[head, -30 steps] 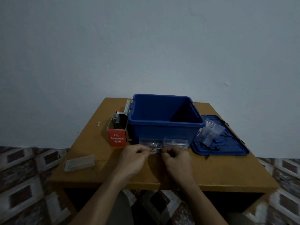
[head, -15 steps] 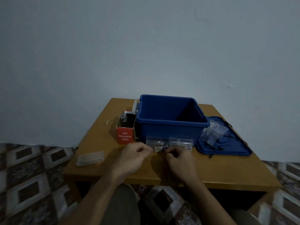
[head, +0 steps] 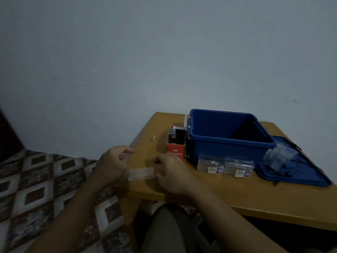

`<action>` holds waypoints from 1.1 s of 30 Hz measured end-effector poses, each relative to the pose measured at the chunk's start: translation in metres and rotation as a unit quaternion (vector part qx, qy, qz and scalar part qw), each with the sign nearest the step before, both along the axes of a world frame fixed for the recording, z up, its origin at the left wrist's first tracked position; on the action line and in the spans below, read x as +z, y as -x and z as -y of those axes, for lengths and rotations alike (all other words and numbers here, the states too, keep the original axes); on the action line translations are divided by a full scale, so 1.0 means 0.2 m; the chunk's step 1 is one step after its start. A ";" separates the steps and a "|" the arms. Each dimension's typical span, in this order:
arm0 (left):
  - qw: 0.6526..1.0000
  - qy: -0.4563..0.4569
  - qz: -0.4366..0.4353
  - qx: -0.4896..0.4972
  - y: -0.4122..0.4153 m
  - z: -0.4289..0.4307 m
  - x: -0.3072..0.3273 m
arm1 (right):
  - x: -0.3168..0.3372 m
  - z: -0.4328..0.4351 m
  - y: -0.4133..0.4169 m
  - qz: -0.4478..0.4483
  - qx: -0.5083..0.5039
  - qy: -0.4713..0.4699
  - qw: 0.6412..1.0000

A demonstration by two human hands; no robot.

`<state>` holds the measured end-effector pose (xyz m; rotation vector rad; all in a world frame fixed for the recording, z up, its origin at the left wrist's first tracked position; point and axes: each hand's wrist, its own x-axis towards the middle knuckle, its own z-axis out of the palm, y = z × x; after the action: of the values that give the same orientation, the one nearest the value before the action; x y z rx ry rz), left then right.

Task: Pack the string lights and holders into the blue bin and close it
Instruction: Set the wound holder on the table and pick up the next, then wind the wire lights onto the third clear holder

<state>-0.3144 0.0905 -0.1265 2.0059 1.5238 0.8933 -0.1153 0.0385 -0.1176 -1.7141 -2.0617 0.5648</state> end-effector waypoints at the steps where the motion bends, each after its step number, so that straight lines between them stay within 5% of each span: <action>1: 0.999 0.019 -0.040 -0.011 0.04 -0.03 -0.03 | 0.01 -0.01 0.05 0.049 0.033 -0.004 0.998; 4: 0.986 0.075 -0.123 -0.079 0.10 -0.07 -0.12 | -0.01 -0.06 0.18 0.208 0.104 -0.032 0.972; 8: 0.986 0.071 -0.120 -0.089 0.13 -0.07 -0.24 | -0.08 -0.13 0.26 0.278 0.131 -0.009 0.951; 15: 0.993 0.034 -0.092 -0.068 0.20 -0.09 -0.28 | -0.11 -0.18 0.26 0.283 0.160 -0.016 0.945; 24: 0.948 0.021 -0.306 -0.085 0.18 -0.06 -0.23 | -0.03 -0.12 0.16 0.244 0.151 -0.026 0.957; 33: 0.991 -0.076 0.012 -0.105 -0.04 0.20 0.20 | 0.27 0.22 -0.12 0.053 0.100 -0.073 0.991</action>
<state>-0.3067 0.0509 -0.0855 2.2065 1.2343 0.9678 -0.0922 -0.0062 -0.0645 -1.4967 -2.3054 0.3774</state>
